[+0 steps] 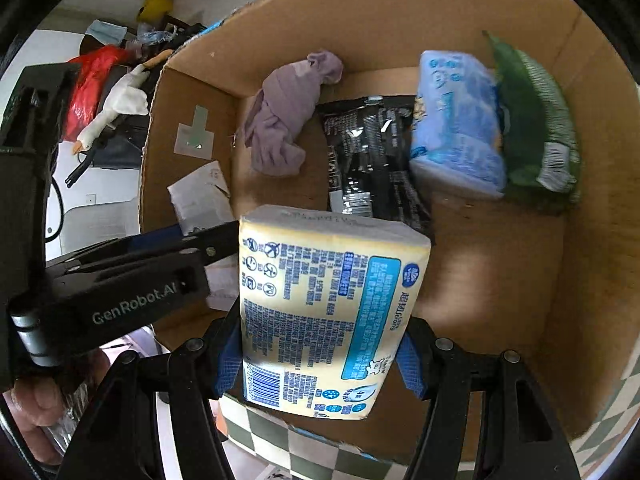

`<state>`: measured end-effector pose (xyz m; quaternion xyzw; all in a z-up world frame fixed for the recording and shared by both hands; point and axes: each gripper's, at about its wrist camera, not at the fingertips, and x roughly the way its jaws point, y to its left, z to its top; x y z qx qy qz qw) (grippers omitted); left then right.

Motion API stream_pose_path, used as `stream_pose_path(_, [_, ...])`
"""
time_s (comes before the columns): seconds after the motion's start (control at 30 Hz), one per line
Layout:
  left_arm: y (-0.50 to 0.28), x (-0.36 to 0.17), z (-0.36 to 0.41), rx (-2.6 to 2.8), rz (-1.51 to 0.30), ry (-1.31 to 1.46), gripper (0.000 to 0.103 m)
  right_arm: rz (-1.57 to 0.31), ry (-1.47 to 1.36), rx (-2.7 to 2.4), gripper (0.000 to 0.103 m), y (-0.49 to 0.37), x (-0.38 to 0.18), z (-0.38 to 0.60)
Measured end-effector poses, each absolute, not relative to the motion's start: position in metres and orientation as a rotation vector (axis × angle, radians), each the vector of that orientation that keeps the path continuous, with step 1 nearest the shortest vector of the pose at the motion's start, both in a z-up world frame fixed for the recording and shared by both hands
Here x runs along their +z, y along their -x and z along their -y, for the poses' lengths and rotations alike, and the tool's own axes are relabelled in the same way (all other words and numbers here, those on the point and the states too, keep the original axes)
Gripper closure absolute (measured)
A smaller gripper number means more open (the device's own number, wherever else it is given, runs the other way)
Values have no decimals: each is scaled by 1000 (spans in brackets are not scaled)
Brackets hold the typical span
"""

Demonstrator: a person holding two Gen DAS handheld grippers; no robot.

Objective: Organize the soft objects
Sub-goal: 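Place both boxes into the cardboard box and open both tools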

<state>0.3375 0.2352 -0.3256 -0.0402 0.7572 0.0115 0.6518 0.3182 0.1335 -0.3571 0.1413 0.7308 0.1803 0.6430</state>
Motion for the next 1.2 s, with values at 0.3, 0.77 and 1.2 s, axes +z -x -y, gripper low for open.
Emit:
stream_pose_path(0.3, [-335,-322,-245,31,-1728,129,30,-1691,-313,425,23,-320,-371,-144])
stream_pose_path(0.77, [-298,-290,-240,66,-1604,121,1,-1599,-119,301,3,-299,-319,-110])
stream_pose_path(1.2, [-243,-257,-226,129,-1483,146,1,-1485,22,149,3,-259,-291,-75])
